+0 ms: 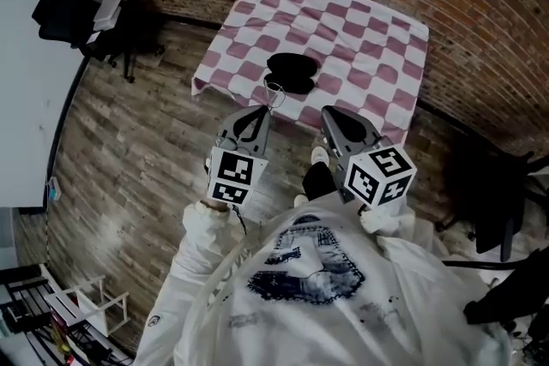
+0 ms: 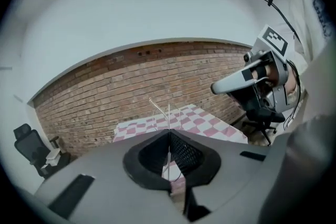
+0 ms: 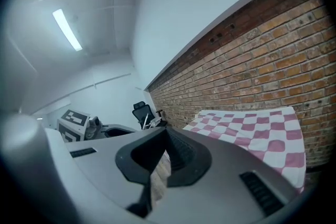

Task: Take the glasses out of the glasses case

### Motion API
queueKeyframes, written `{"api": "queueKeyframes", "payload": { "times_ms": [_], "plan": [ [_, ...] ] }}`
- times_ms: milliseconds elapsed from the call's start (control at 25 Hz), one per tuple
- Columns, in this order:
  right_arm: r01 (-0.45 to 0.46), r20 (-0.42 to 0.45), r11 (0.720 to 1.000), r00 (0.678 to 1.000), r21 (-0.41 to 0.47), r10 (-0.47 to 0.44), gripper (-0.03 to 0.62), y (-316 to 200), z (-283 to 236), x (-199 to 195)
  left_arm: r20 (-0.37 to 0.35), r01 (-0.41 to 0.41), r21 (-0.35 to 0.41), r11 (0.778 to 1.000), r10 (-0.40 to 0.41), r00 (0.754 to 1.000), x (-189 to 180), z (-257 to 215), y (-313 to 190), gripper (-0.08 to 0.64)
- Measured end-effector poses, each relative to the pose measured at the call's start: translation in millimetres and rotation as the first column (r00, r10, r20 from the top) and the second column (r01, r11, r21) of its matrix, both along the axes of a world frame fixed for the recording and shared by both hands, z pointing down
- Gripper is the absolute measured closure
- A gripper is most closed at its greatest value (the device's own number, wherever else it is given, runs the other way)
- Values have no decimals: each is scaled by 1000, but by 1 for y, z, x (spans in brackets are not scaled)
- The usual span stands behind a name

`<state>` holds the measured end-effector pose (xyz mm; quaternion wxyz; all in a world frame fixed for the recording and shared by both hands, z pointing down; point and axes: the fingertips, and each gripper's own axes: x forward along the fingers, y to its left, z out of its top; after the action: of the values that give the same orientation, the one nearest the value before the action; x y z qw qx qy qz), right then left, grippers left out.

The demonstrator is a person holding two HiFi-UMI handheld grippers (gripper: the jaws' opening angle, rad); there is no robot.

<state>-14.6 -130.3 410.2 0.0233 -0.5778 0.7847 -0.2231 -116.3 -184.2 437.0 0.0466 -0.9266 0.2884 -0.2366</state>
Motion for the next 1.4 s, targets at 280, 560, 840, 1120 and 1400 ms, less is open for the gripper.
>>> {"api": "queueKeyframes", "payload": {
  "times_ms": [280,560,840,1120,1400],
  "plan": [
    [4,-34,999,999,35,-3,578,18,-15,-7,-143,128,18,992,-124,982,-21,-41,24,545],
    [-3,-53,995,999,96,8,578,38,-35,-12,-231,237,17,971,-227,946,-44,-66,49,545],
    [-10,-47,994,999,111,15,578,48,-39,-17,-247,282,2,959,-273,930,-60,-69,64,545],
    [-28,-51,993,998,111,34,578,53,-41,-15,-267,283,-8,959,-275,924,-60,-74,70,545],
    [-32,-51,993,998,111,37,578,56,-41,-16,-277,290,-11,957,-281,919,-64,-75,71,545]
  ]
}}
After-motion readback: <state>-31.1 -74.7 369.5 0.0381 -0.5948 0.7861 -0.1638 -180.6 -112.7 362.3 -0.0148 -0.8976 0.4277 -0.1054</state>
